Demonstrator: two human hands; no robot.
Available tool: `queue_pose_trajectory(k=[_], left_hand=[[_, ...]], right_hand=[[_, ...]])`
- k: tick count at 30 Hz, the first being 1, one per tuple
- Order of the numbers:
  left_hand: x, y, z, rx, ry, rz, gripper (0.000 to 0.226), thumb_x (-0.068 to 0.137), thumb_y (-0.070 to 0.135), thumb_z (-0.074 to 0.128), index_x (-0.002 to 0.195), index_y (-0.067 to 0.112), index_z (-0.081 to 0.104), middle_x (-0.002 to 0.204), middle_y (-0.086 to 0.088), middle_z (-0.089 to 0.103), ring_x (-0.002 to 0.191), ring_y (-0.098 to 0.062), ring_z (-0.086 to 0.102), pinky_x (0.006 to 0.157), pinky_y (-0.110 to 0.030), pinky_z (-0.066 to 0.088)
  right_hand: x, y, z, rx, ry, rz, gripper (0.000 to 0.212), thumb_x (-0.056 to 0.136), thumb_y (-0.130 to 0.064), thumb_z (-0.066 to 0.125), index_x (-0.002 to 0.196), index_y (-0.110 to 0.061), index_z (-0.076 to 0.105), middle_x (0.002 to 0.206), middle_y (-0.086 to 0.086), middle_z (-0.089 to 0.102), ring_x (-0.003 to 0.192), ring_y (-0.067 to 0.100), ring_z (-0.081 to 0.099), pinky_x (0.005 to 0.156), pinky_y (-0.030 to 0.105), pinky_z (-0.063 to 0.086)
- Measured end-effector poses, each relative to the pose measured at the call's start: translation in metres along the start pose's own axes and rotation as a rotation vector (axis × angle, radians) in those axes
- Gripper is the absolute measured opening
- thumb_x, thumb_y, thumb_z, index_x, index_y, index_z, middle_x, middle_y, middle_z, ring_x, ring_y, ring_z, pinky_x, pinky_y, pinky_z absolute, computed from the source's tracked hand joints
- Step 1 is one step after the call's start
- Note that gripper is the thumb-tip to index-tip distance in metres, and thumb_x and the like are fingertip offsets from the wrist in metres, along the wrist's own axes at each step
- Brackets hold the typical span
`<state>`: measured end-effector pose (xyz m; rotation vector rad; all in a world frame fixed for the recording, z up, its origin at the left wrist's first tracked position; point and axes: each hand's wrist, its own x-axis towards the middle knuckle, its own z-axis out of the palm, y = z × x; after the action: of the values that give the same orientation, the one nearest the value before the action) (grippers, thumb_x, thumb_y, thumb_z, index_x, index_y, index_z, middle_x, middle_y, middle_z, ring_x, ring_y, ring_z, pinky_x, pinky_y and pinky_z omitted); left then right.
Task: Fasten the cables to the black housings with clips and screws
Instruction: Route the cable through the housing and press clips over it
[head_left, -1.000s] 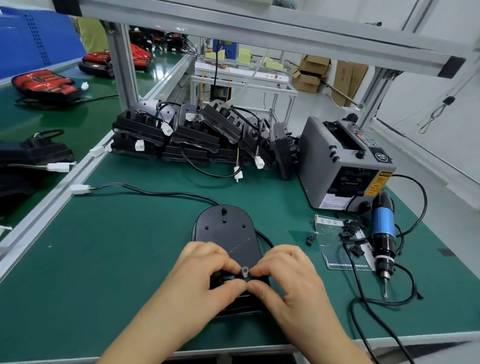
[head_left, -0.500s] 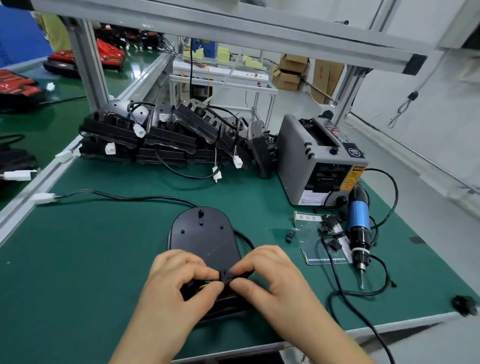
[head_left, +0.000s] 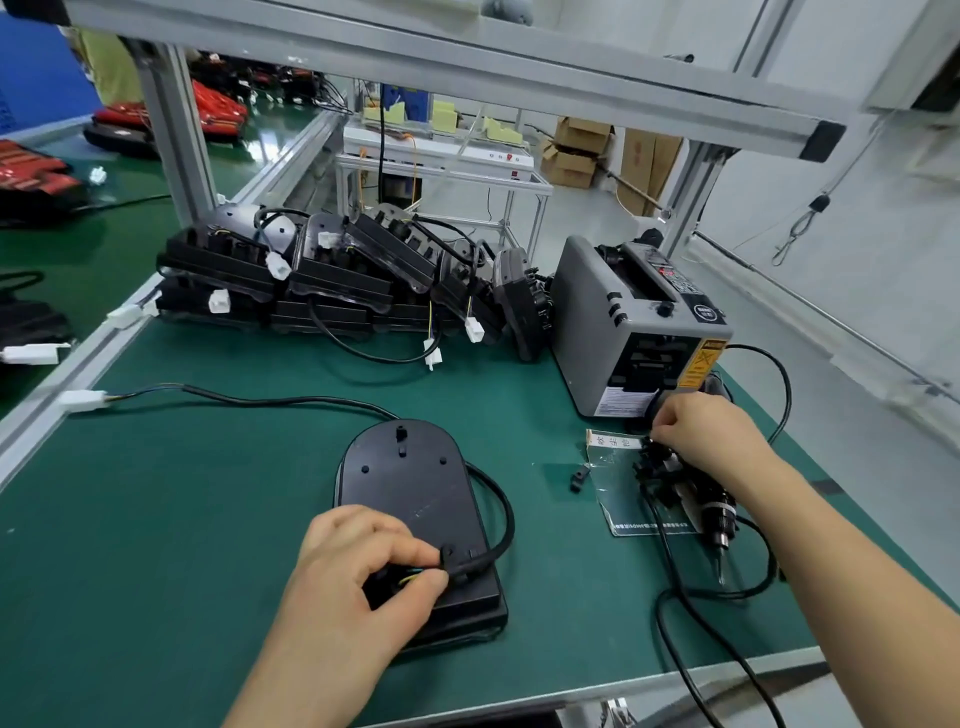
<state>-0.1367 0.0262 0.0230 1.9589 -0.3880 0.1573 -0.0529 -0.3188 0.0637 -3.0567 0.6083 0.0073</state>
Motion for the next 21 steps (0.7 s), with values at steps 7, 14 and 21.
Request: queue_pose_trajectory(k=[7, 14, 21], left_hand=[[0.000, 0.000, -0.001, -0.005, -0.024, -0.028, 0.020, 0.059, 0.036, 0.067, 0.078, 0.045, 0.068, 0.091, 0.025, 0.060, 0.107, 0.004, 0.043, 0.080, 0.002, 0.027], [-0.002, 0.003, -0.002, 0.011, -0.029, -0.046, 0.021, 0.070, 0.031, 0.075, 0.080, 0.048, 0.066, 0.095, 0.026, 0.059, 0.107, 0.006, 0.042, 0.078, 0.003, 0.026], [-0.003, 0.003, -0.002, 0.032, -0.030, -0.054, 0.030, 0.069, 0.012, 0.080, 0.071, 0.041, 0.069, 0.091, 0.026, 0.059, 0.108, 0.005, 0.041, 0.079, 0.002, 0.026]], right_hand=[[0.008, -0.010, 0.005, -0.040, -0.102, 0.096, 0.023, 0.082, -0.038, 0.062, 0.083, -0.015, 0.063, 0.077, 0.001, 0.067, 0.080, 0.022, 0.063, 0.077, 0.035, 0.053], [0.007, -0.018, 0.012, -0.144, -0.082, 0.140, 0.011, 0.082, -0.023, 0.056, 0.088, -0.016, 0.062, 0.081, -0.002, 0.063, 0.079, 0.021, 0.062, 0.067, 0.028, 0.043], [-0.003, -0.017, 0.015, 0.052, -0.033, 0.026, 0.008, 0.082, -0.019, 0.055, 0.080, -0.017, 0.062, 0.083, -0.001, 0.066, 0.083, 0.020, 0.060, 0.071, 0.030, 0.050]])
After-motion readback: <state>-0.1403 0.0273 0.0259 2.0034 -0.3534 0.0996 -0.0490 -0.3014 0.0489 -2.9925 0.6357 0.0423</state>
